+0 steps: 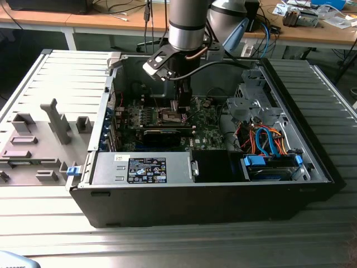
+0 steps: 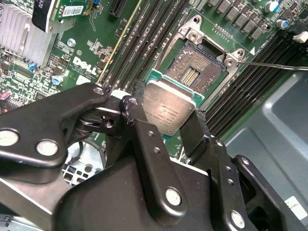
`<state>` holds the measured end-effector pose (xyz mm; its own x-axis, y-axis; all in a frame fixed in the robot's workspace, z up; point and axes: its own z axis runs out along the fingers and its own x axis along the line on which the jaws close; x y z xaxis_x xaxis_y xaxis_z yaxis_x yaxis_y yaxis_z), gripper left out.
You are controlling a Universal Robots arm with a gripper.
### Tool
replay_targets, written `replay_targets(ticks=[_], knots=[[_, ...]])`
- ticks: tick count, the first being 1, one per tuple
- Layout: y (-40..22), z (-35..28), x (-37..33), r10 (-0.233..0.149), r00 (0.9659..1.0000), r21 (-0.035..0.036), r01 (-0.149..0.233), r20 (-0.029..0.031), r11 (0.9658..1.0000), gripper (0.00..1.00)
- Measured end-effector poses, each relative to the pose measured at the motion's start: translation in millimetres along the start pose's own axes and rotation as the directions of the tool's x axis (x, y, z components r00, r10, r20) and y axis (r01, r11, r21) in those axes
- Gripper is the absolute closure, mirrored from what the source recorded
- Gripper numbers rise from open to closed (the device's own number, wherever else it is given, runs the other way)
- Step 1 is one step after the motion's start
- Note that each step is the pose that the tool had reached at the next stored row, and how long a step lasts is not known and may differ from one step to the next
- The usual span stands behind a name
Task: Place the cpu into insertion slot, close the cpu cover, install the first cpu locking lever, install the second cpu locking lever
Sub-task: 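Place the cpu into insertion slot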
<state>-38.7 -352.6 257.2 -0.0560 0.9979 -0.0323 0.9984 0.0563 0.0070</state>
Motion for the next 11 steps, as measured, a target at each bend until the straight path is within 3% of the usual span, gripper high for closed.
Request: replay_targets(ticks=[11], knots=[[-2.9, 1.2, 0.2, 0.000, 1.0000, 0.0000, 0.000, 0.0000, 1.0000, 0.46]])
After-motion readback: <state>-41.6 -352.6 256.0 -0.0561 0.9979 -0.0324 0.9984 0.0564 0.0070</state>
